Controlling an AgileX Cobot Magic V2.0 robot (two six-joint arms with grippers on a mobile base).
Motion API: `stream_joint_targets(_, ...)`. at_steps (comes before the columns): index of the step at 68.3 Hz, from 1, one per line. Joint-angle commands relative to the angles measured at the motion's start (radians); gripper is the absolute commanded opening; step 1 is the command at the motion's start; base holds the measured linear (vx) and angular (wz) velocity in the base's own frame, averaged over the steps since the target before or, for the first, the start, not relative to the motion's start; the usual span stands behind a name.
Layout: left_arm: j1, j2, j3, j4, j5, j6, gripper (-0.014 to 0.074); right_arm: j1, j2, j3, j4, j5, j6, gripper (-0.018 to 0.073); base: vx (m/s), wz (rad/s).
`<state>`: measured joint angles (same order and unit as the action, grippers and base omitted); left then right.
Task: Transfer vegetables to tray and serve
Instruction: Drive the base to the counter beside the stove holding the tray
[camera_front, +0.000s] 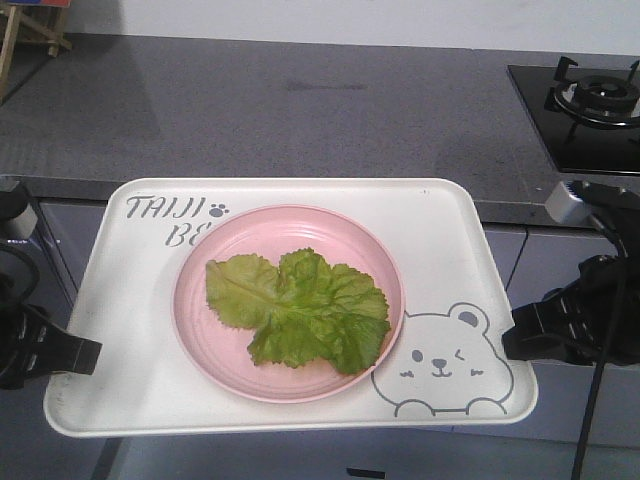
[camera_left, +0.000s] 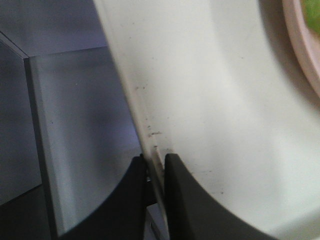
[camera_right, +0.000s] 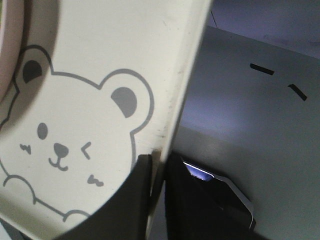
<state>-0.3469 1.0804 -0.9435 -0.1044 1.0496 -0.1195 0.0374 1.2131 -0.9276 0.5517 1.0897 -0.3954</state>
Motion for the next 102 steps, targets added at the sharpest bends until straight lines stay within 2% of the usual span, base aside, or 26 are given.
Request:
stream_joint_targets(1,-0.01,-0.019,-0.029,-0.036,-0.082,0.019,-0.0006,0.011,-0.028,-0.026,0.083,0.034,-0.052,-0.0001,0.08,-0.15)
stream_joint_targets(102,-0.01,-0.019,-0.029,-0.036,-0.082,0.019,-0.0006,0.011,-0.028,-0.026,0.083,0.034,-0.052,-0.0001,0.13,-0.03)
